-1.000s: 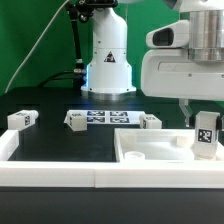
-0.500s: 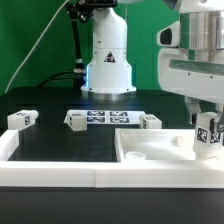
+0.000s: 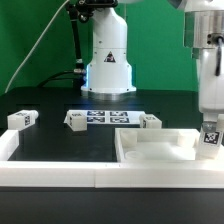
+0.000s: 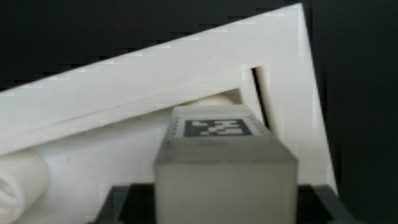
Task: Assemble one leg
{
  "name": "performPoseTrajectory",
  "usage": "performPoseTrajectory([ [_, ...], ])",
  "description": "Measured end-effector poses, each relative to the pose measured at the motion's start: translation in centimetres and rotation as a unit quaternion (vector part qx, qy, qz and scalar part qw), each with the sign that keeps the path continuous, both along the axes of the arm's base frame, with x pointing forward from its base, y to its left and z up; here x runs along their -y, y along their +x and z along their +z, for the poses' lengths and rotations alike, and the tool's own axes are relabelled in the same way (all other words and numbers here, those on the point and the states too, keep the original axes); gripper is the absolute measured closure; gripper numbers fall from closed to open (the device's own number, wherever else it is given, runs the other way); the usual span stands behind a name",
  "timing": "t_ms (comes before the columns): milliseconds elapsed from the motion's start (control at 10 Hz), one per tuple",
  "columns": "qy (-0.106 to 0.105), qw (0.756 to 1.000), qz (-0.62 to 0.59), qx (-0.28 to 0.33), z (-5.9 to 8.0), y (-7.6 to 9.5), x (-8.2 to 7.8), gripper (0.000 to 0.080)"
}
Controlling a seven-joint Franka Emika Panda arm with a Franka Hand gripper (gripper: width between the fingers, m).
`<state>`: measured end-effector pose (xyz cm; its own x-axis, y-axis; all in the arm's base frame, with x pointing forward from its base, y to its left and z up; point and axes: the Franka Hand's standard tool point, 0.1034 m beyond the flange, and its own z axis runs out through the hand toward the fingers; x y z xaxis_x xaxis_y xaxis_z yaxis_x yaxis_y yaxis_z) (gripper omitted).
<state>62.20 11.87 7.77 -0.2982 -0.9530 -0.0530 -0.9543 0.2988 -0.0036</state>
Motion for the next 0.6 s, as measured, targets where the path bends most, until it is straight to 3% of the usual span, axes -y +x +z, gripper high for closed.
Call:
performPoseTrajectory([
  [600,0.021,0.999,-0.042,0.001,0.02,0.17,0.22,0.0508],
])
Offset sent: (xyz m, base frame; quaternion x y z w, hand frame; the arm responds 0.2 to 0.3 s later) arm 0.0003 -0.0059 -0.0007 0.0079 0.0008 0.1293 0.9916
